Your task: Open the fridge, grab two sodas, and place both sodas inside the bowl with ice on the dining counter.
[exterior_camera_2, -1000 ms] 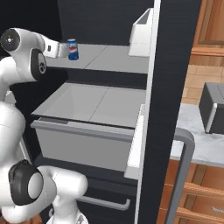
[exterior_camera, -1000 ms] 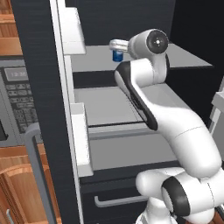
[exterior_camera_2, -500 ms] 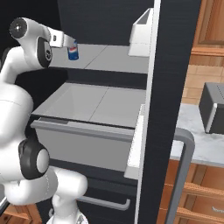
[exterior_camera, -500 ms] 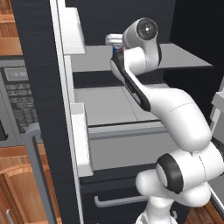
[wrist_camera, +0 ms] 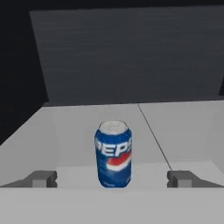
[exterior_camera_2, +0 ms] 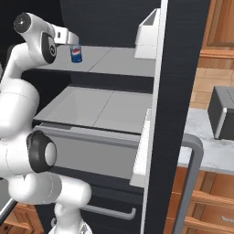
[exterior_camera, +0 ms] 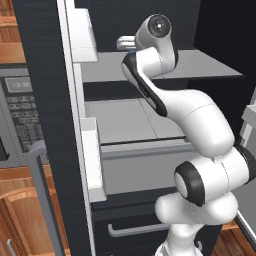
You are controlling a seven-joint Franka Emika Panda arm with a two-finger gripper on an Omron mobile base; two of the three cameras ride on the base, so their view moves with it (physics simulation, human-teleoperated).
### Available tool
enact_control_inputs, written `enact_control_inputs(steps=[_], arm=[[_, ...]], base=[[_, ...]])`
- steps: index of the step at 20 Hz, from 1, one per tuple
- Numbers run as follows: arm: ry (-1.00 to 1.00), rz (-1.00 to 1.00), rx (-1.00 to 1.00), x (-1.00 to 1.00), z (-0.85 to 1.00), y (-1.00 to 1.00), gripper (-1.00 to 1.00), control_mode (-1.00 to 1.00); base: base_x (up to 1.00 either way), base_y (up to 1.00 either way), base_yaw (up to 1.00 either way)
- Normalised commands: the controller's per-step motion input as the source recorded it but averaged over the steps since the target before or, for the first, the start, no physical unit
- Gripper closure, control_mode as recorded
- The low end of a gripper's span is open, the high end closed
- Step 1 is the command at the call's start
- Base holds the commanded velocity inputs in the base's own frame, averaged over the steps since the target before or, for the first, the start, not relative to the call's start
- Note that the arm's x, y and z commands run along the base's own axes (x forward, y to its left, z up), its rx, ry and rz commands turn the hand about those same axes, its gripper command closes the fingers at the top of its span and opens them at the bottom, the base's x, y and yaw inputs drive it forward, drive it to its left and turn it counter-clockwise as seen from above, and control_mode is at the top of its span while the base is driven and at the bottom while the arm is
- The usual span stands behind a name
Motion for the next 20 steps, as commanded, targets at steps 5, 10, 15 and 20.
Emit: enact_control_inputs(steps=[5,10,15,20], arm=[[0.00,0.00,0.00,0.19,0.00,0.01,-1.00,-1.00],[0.01,0.00,0.00,0.36,-0.02,0.09,-1.00,-1.00],[0.01,0.00,0.00,0.35,-0.13,0.02,-1.00,-1.00],[0.00,0.00,0.00,0.09,-0.19,-0.01,-1.00,-1.00]], base=[[0.00,0.00,0.00],[0.00,0.00,0.00],[0.00,0.00,0.00],[0.00,0.00,0.00]])
